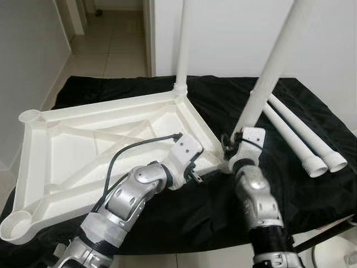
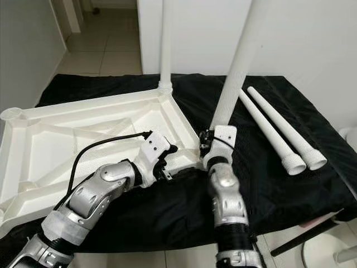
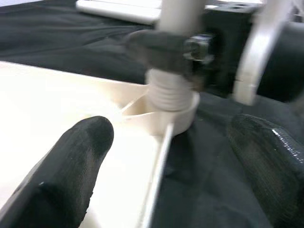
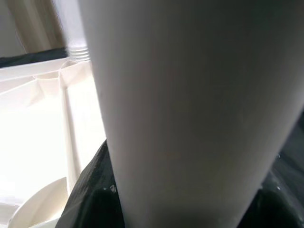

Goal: Building children table

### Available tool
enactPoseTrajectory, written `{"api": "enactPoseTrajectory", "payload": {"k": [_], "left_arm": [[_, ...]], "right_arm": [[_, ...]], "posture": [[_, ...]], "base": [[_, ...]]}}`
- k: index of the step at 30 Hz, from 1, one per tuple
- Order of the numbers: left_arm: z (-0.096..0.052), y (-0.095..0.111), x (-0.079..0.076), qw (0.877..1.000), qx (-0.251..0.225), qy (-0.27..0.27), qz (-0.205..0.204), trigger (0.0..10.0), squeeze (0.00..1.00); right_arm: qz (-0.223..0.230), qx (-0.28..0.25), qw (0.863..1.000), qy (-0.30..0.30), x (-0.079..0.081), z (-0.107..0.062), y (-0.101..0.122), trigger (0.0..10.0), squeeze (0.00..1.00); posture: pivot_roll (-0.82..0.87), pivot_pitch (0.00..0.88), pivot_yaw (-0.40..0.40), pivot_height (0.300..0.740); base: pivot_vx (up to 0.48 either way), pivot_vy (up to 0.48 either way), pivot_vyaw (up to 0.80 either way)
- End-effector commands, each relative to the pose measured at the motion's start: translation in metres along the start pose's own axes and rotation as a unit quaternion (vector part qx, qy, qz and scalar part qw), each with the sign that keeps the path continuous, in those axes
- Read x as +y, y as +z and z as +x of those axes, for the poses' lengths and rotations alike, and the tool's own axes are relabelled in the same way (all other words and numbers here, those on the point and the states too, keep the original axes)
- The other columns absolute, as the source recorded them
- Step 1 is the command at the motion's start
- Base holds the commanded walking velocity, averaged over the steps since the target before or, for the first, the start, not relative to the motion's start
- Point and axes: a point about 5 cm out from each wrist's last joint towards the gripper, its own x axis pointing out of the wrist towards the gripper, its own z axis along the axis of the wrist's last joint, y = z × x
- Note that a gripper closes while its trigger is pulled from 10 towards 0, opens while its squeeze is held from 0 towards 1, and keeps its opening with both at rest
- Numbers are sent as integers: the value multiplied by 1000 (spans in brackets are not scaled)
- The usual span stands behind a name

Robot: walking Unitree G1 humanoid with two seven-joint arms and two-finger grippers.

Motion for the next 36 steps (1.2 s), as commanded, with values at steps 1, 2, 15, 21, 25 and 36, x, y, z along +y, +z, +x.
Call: {"api": "enactPoseTrajectory", "payload": {"k": [1,2,15,21,25,36], "left_arm": [[1,0,5,1000,3,12,7,10000,0],[1,0,9,1000,3,23,3,10000,0],[1,2,12,1000,-4,22,-6,10000,0],[3,3,7,1000,-8,6,-3,10000,0],[3,3,5,1000,-8,3,-2,10000,0],[6,6,2,1000,-11,-6,2,10000,0]], "right_arm": [[26,50,998,-27,-2,-8,-22,10000,0],[41,42,998,-19,7,-11,-19,10000,0],[62,15,998,-23,7,-20,-3,10000,1000],[47,11,998,36,-3,-13,1,10000,1000],[38,16,998,52,-5,-11,0,10000,0],[-49,10,971,234,-15,7,3,10000,0]], "posture": [[-68,0,-36,740],[-74,0,-32,740],[-79,0,-17,740],[-73,0,-11,740],[-73,0,-11,740],[-69,0,-4,740]], "base": [[0,0,0],[0,0,0],[0,0,0],[0,0,0],[0,0,0],[0,0,0]]}}
